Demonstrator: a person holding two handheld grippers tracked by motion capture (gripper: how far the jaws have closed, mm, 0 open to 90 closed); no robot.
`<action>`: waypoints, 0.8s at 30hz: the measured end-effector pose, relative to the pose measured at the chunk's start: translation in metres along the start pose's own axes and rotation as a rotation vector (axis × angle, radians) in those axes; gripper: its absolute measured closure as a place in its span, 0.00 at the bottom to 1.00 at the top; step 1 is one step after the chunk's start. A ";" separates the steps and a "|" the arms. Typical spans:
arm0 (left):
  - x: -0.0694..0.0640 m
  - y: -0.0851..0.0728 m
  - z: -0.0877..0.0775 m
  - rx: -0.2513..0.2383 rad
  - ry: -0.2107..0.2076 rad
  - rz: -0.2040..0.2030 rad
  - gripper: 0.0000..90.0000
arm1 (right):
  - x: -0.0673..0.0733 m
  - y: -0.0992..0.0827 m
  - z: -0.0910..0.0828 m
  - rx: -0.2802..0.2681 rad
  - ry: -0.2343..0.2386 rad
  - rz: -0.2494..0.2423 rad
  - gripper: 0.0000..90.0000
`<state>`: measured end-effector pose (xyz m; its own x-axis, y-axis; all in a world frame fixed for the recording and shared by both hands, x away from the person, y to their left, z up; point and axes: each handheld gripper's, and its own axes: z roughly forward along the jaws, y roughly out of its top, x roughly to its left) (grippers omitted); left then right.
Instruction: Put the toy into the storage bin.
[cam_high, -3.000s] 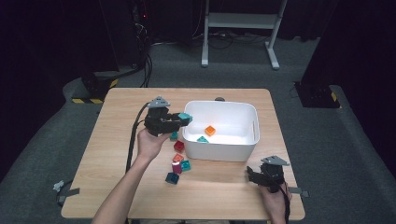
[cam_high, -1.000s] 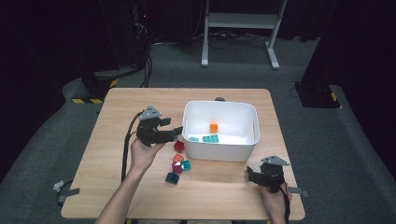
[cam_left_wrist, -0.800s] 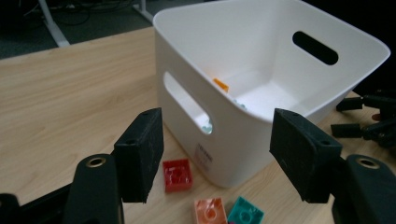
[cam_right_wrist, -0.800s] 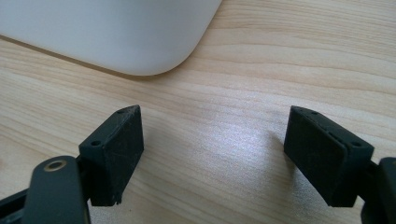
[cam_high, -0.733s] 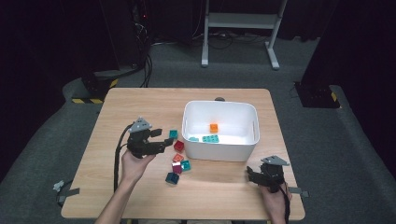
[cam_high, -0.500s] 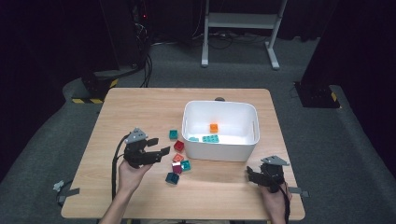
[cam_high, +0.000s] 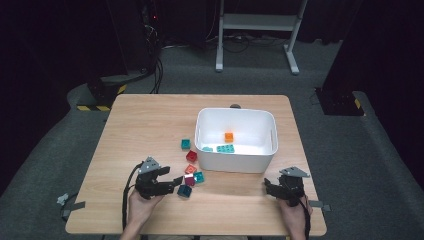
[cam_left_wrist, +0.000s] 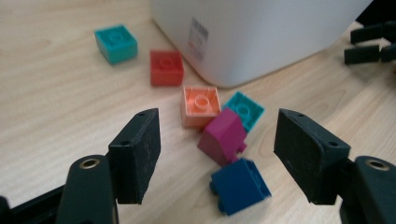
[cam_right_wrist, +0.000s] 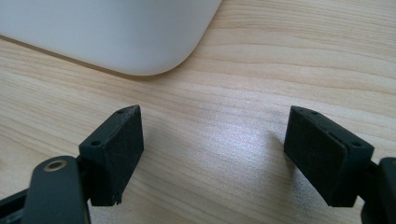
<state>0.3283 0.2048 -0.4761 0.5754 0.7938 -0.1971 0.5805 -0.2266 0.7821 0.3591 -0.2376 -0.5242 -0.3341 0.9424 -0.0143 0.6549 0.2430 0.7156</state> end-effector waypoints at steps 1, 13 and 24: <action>-0.001 -0.004 0.001 0.004 -0.001 -0.003 0.36 | 0.000 0.000 0.000 0.000 0.000 0.000 0.22; -0.012 -0.029 0.018 0.022 0.013 -0.028 0.36 | 0.000 0.000 0.000 0.001 0.000 0.000 0.22; -0.019 -0.031 0.031 0.041 0.027 -0.028 0.37 | 0.000 0.000 0.000 0.000 0.000 0.000 0.22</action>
<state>0.3173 0.1791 -0.5147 0.5427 0.8152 -0.2023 0.6196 -0.2260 0.7517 0.3591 -0.2376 -0.5242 -0.3340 0.9425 -0.0144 0.6548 0.2430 0.7157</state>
